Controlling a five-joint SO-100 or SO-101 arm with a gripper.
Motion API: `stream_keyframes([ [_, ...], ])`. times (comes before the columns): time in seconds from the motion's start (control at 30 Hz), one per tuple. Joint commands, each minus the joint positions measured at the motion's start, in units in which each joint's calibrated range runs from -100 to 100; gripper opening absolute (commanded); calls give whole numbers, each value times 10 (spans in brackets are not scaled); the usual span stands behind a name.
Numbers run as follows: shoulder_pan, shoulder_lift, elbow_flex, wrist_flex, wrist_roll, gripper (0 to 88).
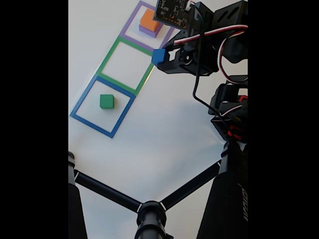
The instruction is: Tower of hanoi
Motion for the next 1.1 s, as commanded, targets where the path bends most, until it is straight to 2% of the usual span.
stream_keyframes([
  [0.0,-44,-24,-46,24,0,27],
  [0.2,-95,-26,-16,-15,0,27],
  [0.4,-113,-34,151,-172,0,31],
  [0.73,-105,2,549,-685,0,32],
  [0.93,-115,116,647,-936,0,32],
  [1.07,-115,209,670,-1065,0,32],
])
